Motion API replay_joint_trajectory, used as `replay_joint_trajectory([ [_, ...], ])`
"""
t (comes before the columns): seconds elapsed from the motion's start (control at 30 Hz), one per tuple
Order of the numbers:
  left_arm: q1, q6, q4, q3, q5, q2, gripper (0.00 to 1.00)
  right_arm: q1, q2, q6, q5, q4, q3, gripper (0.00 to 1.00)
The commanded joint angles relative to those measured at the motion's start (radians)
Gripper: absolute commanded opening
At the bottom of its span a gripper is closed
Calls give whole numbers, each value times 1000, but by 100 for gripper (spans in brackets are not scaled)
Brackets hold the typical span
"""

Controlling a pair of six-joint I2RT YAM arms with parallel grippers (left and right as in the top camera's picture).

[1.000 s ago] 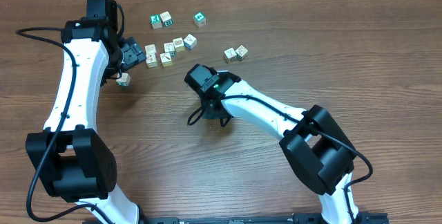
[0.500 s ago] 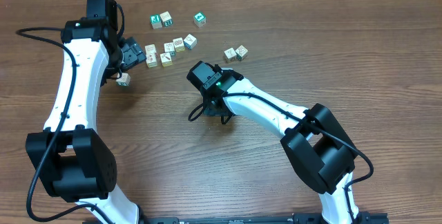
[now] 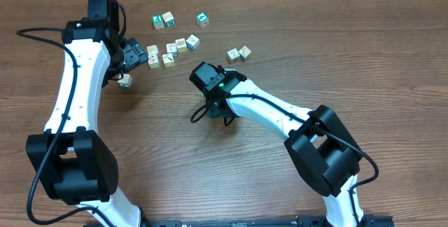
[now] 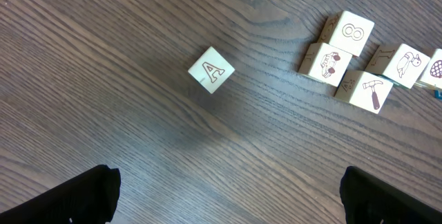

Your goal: Form a tower

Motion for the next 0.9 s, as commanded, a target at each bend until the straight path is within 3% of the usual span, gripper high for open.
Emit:
replay_joint_trajectory([
  [0.0,0,13,0,13,1,-16,100,4,3,6,16,0,32,46],
  [0.47,0,13,0,13,1,-16,100,2,-4,-13,16,-2,44,66],
  [0.63,0,13,0,13,1,-16,100,-4,-24,-66,18,-63,127,79],
  [0.87,0,13,0,13,2,-16,100,-31,-48,-118,25,-211,301,86],
])
